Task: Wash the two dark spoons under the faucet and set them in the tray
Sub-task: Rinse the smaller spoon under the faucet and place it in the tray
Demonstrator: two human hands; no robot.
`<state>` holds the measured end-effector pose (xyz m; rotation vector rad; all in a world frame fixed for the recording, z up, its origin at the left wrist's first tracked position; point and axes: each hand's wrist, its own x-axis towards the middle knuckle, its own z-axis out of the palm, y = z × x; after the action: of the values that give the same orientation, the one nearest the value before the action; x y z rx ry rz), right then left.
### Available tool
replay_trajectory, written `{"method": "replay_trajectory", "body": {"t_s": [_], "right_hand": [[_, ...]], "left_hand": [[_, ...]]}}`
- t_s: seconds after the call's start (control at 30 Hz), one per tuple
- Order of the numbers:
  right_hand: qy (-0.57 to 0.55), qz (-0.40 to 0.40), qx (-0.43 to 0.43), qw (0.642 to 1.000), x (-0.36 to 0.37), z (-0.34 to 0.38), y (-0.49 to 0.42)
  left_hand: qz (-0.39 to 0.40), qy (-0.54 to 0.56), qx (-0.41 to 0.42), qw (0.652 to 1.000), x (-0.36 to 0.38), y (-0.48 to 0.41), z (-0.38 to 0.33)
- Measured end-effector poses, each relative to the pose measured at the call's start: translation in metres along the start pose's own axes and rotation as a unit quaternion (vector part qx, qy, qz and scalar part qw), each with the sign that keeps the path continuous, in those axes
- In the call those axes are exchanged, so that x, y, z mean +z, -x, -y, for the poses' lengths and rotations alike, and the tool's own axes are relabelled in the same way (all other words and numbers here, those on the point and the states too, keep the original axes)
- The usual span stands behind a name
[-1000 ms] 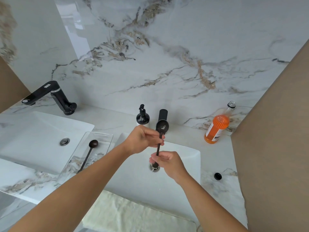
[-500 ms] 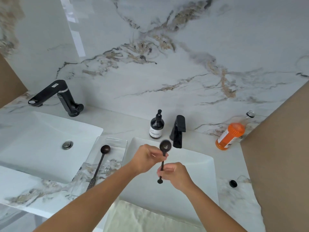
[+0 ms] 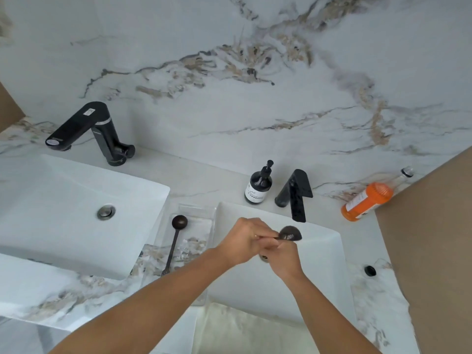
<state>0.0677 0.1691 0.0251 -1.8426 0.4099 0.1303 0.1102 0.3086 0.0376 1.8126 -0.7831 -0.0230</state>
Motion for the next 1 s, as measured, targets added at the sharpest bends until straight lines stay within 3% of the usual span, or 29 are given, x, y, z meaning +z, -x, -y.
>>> {"method": "replay_trajectory", "body": {"t_s": [0.2, 0.33, 0.43, 0.57, 0.8, 1.0], "right_hand": [[-0.016, 0.023, -0.015, 0.999, 0.026, 0.036, -0.005], [0.011, 0.061, -0.002, 0.998, 0.057, 0.050, -0.001], [0.070, 0.128, 0.039, 0.989, 0.085, 0.051, -0.001], [0.119, 0.139, 0.121, 0.976, 0.113, 0.042, -0.004], [0.202, 0.121, 0.223, 0.946, 0.154, 0.027, -0.008], [0.221, 0.070, 0.236, 0.944, 0.170, 0.024, -0.011]], "left_hand": [[-0.058, 0.024, -0.004, 0.998, -0.050, 0.002, 0.002], [-0.126, 0.138, -0.182, 0.965, -0.092, 0.006, 0.017], [-0.067, 0.149, -0.308, 0.937, -0.124, 0.006, 0.035], [-0.006, 0.069, -0.434, 0.898, -0.128, 0.014, 0.060], [0.027, 0.006, -0.513, 0.858, -0.111, 0.029, 0.095], [0.021, 0.017, -0.536, 0.844, -0.105, 0.036, 0.107]]}}
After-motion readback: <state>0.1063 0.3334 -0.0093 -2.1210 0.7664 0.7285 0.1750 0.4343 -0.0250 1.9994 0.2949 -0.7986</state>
